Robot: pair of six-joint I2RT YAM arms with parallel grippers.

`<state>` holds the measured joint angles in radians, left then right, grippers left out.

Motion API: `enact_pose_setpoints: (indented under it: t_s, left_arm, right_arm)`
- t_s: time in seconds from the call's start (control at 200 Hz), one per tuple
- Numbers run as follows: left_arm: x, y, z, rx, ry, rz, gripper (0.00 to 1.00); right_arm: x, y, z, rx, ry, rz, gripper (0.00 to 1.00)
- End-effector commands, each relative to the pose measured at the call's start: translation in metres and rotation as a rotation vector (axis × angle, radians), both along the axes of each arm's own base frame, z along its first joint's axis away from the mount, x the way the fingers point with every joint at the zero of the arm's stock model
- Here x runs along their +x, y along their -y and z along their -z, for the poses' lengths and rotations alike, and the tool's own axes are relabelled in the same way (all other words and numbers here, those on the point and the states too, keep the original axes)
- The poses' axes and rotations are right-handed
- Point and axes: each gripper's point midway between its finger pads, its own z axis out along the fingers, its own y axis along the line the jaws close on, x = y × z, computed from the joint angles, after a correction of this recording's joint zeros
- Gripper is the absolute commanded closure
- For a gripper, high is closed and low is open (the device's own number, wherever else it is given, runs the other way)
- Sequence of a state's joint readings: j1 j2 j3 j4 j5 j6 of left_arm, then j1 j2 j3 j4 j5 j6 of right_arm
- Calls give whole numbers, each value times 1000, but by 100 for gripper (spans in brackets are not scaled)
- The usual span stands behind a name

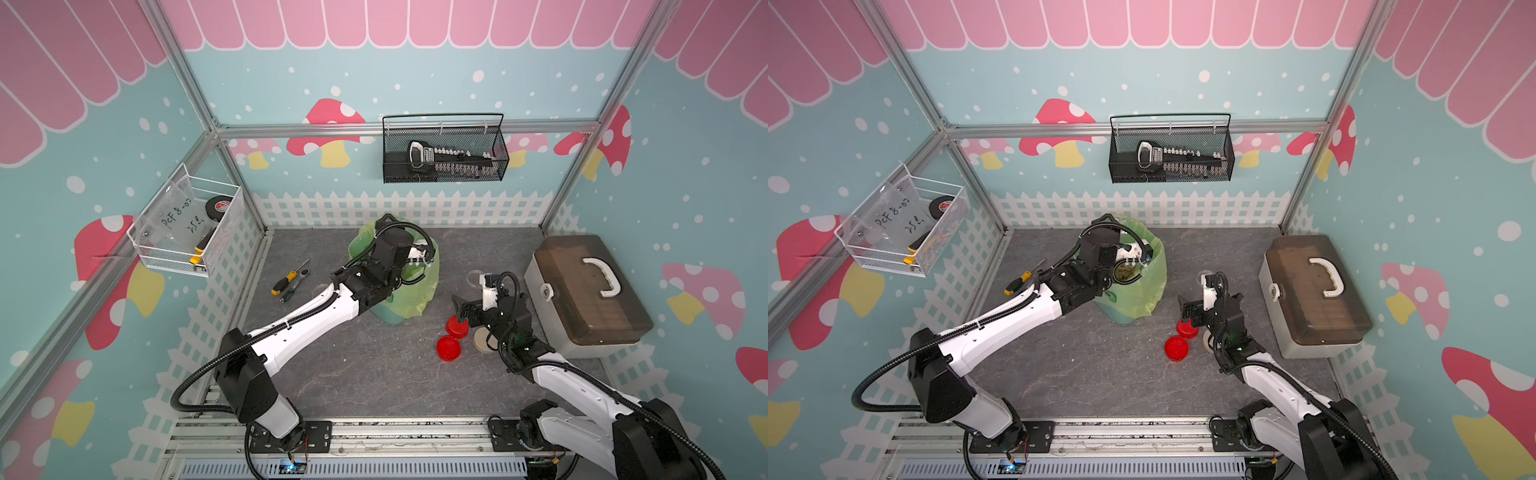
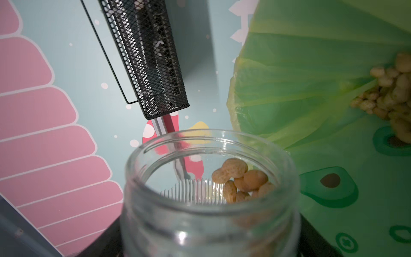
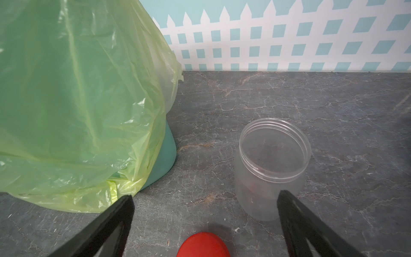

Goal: Empty moldy peanuts from jars
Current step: Pour the moldy peanuts from the jar into the trash bin.

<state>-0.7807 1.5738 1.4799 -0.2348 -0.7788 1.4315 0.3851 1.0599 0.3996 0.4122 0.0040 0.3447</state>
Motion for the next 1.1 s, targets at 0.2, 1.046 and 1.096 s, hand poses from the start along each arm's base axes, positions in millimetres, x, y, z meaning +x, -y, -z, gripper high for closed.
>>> enact_pose_setpoints:
  t_s: [0.2,1.046,1.096]
  left_arm:
    - [-40,2,-65,-763,-177,127,80]
    - [-140,29,-21,-1648,-515,594,74]
    - [-141,29,-13,-1646,-530,584,74]
  right_arm:
    - [0,4,-4,7,21,13,1]
    - [-58,-94,-162,573,-184,-630,1]
    - [-63,-99,-175,619,-202,-684,1]
